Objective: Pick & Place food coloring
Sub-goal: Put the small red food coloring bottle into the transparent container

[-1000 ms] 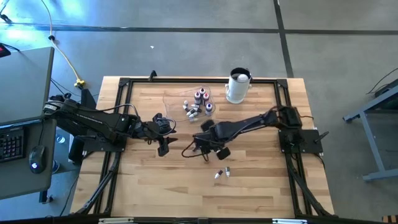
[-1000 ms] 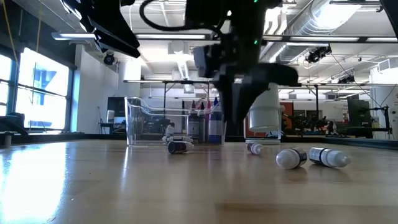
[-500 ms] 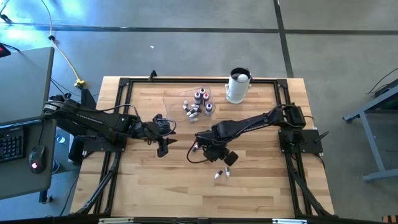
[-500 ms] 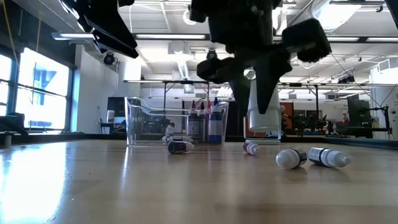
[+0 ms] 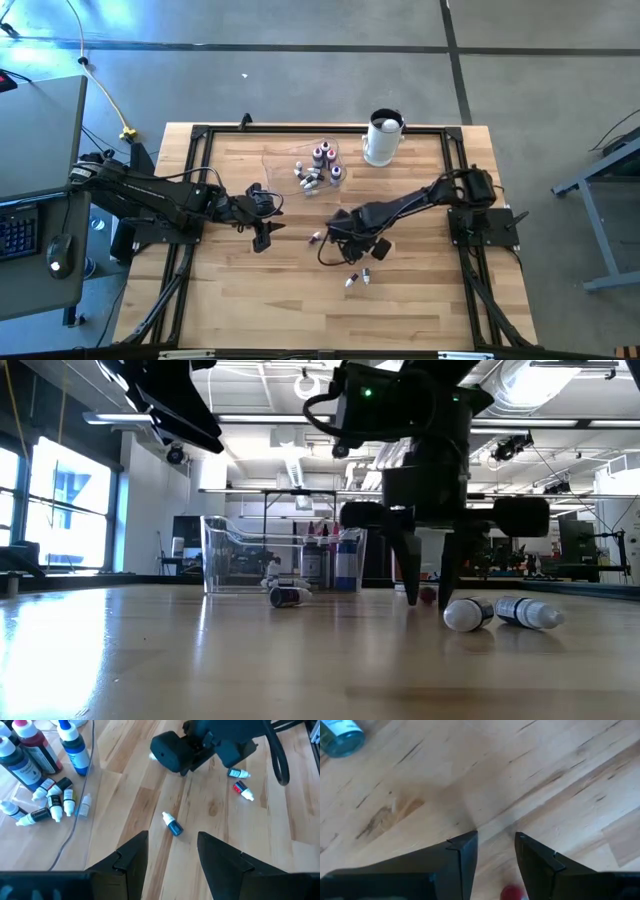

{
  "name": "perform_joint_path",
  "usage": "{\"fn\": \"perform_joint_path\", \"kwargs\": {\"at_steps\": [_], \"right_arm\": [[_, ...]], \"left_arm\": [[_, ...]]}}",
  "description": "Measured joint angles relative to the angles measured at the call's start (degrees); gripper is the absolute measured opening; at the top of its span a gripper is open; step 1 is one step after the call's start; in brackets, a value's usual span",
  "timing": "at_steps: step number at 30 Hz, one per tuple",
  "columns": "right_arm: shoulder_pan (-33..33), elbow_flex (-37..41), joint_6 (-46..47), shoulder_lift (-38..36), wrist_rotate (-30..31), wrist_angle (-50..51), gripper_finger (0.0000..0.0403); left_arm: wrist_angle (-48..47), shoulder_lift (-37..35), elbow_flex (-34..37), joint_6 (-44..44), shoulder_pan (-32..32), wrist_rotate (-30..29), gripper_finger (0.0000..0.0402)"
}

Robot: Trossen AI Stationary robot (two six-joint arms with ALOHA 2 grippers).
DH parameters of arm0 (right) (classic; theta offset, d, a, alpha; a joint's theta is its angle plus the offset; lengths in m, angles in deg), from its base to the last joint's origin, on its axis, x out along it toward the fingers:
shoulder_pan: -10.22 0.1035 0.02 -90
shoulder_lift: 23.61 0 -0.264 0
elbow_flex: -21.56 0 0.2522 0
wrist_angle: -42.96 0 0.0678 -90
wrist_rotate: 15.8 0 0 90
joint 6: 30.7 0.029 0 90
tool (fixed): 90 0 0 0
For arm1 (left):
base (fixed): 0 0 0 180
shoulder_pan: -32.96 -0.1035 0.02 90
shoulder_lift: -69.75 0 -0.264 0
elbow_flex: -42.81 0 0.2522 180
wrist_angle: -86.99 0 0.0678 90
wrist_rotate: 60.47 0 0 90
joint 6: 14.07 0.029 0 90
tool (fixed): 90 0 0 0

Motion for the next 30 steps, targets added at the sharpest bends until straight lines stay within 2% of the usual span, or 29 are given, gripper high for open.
{"fn": "perform_joint_path", "kwargs": {"at_steps": [3,7,12,14,17,23,30], "right_arm": [[-0.1,0.4,0.6,0.0,-0.1,-0.9,0.0124],[0.0,-2.3,7.2,0.5,1.6,1.7,0.0124],[-0.2,-9.4,14.6,0.6,11.3,12.0,0.0124],[-0.7,-11.4,16.8,0.6,12.8,15.4,0.0124],[-1.1,-12.9,19.6,0.3,11.9,17.5,0.0124],[-1.1,-12.7,20.9,-0.4,6.1,20.1,0.0125],[-3.2,-8.7,21.3,-0.4,6.0,15.9,0.0167]], "left_arm": [[0.2,0.0,0.0,0.0,0.0,0.0,0.0168],[0.3,0.0,0.0,0.0,0.0,-0.2,0.0168],[0.3,0.0,0.0,0.0,0.0,-0.3,0.0168],[0.3,0.0,0.0,0.0,0.0,-0.3,0.0168],[0.2,0.0,0.0,0.0,0.0,-0.1,0.0168],[-0.1,0.0,0.0,0.0,0.0,0.0,0.0168],[-0.3,0.0,0.0,0.0,0.0,0.0,0.0168]]}}
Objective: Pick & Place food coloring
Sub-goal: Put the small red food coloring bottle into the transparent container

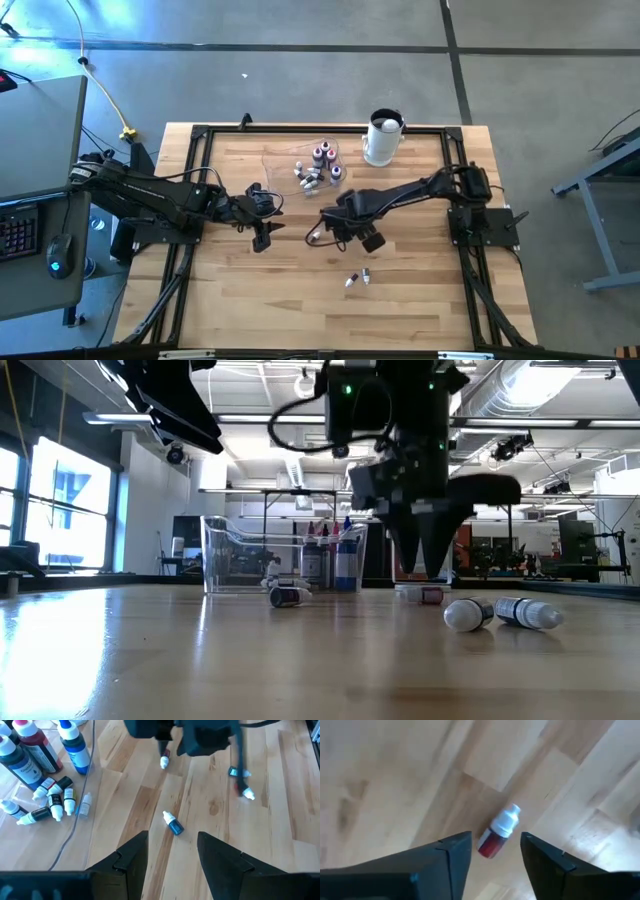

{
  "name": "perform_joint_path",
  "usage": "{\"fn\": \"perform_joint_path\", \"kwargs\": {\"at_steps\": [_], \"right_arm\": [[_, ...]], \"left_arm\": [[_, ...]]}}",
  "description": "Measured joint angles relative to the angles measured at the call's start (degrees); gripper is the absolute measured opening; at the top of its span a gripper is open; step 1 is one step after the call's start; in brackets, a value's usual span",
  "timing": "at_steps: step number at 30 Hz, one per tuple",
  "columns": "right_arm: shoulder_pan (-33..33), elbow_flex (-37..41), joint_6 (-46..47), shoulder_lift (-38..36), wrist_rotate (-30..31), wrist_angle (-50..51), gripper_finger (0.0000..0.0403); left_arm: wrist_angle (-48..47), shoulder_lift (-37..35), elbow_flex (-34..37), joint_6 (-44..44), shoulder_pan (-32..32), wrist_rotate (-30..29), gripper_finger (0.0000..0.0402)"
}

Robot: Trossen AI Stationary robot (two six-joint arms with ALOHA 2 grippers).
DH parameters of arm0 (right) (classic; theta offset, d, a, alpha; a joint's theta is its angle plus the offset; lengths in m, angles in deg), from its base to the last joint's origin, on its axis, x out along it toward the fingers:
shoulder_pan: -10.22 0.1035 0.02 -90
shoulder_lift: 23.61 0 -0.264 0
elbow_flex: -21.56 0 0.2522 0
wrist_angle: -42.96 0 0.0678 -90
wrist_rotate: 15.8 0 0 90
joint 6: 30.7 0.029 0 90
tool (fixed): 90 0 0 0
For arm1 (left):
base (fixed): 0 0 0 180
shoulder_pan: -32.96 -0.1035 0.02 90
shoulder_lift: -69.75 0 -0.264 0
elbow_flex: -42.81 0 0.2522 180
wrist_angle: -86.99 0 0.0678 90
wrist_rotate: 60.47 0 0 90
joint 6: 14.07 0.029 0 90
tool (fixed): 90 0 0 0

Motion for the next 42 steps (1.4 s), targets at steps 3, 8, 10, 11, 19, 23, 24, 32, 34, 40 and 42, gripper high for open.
{"fn": "perform_joint_path", "kwargs": {"at_steps": [3,8,10,11,19,23,24,32,34,40,42], "right_arm": [[-0.8,1.8,0.0,0.0,1.4,-1.0,0.0186],[-1.4,3.4,3.9,0.0,3.2,-1.4,0.0201],[-1.9,3.5,4.1,0.0,-0.7,-1.4,0.0201],[-2.1,3.5,4.1,0.0,-2.6,-1.7,0.0201],[-3.3,3.5,4.1,0.0,-4.4,-7.0,0.02],[-3.8,3.9,4.1,0.0,-4.5,-7.5,0.0191],[-3.8,4.4,4.0,0.0,-4.7,-7.9,0.0186],[-3.8,10.7,3.8,-0.6,-6.0,-14.6,0.0122],[-3.8,11.1,3.1,-0.6,-6.4,-15.1,0.0106],[-3.8,10.0,2.1,-0.3,-6.3,-14.6,0.0061],[-3.8,8.8,2.1,-0.2,-6.3,-14.1,0.0061]], "left_arm": [[0.0,0.0,0.0,0.0,0.0,0.0,0.0168],[0.0,0.0,0.0,0.0,0.0,0.0,0.0168],[0.1,0.0,0.0,0.0,0.0,0.0,0.0168],[0.1,0.0,0.0,0.0,0.0,0.0,0.0168],[0.1,0.0,0.0,0.0,0.0,0.0,0.0168],[0.0,0.0,0.0,0.0,0.0,0.0,0.0168],[0.0,0.0,0.0,0.0,0.0,0.0,0.0168],[0.1,0.0,0.0,0.0,0.0,0.0,0.0168],[0.1,0.0,0.0,0.0,0.0,0.0,0.0168],[0.4,0.0,0.0,0.0,0.0,0.0,0.0168],[0.4,0.0,0.0,0.0,0.0,0.0,0.0168]]}}
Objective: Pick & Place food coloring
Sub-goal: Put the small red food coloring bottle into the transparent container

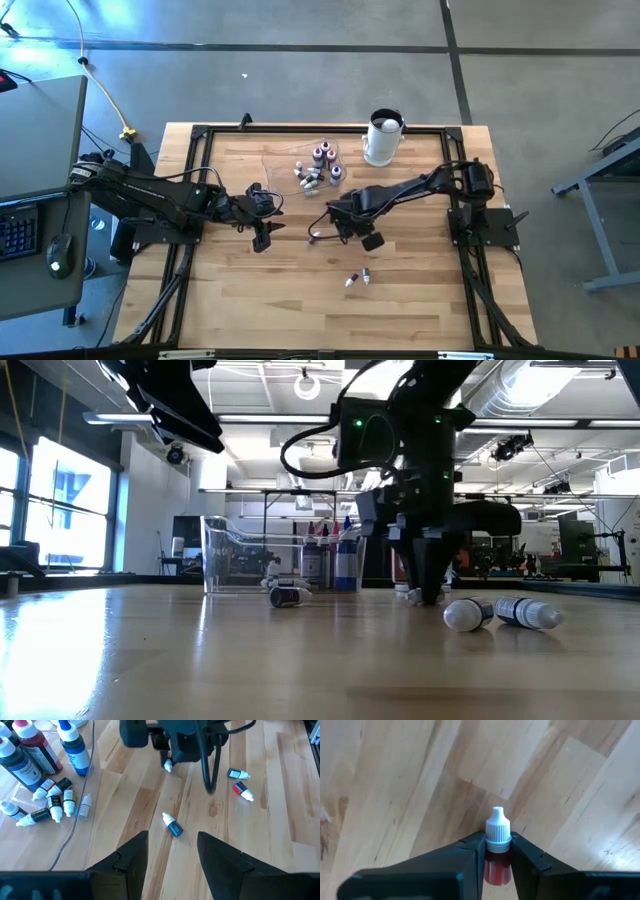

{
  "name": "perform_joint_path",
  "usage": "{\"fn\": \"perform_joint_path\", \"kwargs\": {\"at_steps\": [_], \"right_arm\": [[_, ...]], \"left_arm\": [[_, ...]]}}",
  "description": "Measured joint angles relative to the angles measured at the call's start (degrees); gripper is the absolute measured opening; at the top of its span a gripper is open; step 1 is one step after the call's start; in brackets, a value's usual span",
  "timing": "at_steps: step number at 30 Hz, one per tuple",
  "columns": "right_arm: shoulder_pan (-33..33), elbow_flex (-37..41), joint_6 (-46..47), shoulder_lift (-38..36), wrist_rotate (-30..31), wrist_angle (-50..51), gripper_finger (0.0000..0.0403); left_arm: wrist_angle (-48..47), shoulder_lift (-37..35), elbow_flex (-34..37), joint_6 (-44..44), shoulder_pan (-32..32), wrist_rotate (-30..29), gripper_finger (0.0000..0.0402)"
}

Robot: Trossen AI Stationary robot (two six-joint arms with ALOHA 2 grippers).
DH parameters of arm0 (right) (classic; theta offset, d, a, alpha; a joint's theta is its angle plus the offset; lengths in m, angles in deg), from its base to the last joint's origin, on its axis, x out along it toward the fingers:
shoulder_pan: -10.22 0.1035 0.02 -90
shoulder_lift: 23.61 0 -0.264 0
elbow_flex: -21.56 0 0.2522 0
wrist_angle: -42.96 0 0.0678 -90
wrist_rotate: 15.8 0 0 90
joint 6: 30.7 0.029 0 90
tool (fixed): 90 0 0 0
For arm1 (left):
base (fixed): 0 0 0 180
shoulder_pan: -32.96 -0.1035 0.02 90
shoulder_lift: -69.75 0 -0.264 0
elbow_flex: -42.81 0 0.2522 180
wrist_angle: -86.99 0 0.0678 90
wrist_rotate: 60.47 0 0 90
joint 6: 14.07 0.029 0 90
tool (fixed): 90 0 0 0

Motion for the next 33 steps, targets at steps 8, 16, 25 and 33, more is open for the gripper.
{"fn": "perform_joint_path", "kwargs": {"at_steps": [8,16,25,33], "right_arm": [[0.8,-6.3,-3.7,0.3,-3.9,-17.1,0.0079],[-4.6,-8.3,-11.0,0.3,19.0,-43.0,0.0076],[-14.9,-8.2,-2.5,2.8,3.1,-42.4,0.0084],[-15.2,-8.3,-3.6,3.0,5.2,-42.1,0.0128]], "left_arm": [[0.1,0.0,0.0,0.0,0.0,0.0,0.0168],[0.1,0.0,0.0,0.0,0.0,0.0,0.0168],[0.3,0.0,0.0,0.0,0.0,-0.1,0.0168],[0.6,0.0,0.0,1.4,0.0,-0.2,0.0168]]}}
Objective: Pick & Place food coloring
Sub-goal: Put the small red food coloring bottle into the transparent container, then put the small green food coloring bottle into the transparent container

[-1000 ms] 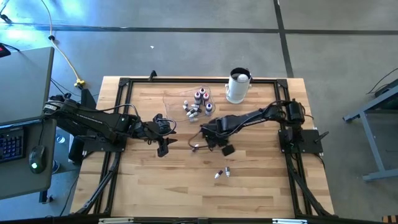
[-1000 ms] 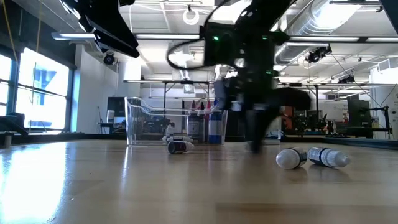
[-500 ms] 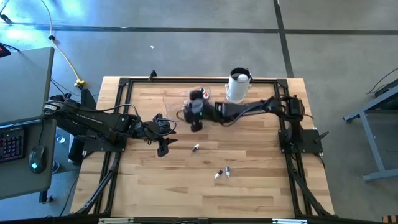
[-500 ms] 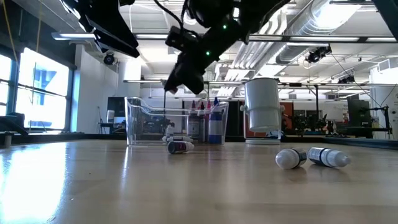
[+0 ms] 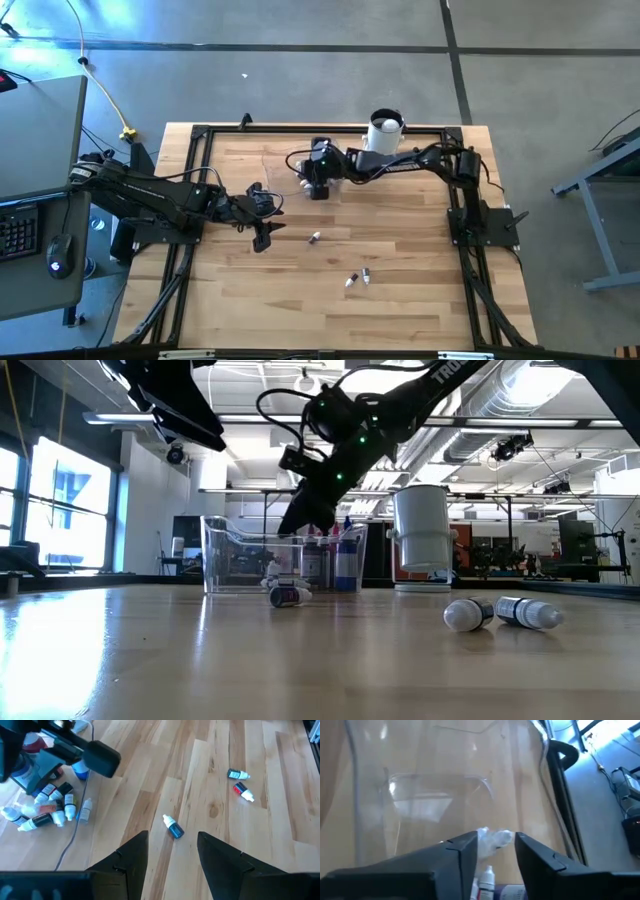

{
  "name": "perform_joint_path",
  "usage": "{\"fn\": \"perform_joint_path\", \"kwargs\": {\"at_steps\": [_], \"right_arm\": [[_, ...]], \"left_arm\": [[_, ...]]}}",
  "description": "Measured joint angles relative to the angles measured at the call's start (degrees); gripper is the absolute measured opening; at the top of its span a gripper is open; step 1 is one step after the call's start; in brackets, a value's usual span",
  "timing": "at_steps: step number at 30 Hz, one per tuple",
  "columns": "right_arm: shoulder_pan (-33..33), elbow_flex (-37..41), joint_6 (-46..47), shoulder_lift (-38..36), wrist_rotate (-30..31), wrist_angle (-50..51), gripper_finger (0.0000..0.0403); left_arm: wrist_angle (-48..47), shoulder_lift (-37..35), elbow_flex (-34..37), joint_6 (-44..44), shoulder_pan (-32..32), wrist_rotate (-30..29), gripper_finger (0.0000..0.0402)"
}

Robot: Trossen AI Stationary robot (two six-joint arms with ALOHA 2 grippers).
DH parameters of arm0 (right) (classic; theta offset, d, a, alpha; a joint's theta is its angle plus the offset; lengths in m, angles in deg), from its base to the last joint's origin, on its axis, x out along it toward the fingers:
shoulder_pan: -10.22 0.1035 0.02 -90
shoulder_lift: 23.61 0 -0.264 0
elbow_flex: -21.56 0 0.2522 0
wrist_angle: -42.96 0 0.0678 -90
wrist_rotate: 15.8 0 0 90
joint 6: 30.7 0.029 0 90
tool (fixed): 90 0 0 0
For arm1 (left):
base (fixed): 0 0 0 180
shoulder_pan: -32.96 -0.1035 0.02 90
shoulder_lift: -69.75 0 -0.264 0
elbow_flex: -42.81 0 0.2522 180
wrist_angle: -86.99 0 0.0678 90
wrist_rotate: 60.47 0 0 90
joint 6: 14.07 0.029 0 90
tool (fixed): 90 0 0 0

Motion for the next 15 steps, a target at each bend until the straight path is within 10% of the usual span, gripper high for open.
{"fn": "perform_joint_path", "kwargs": {"at_steps": [15], "right_arm": [[10.6,0.0,0.0,-10.6,12.9,15.0,0.0163]], "left_arm": [[0.5,0.0,0.0,-10.5,0.0,-0.9,0.0168]]}}
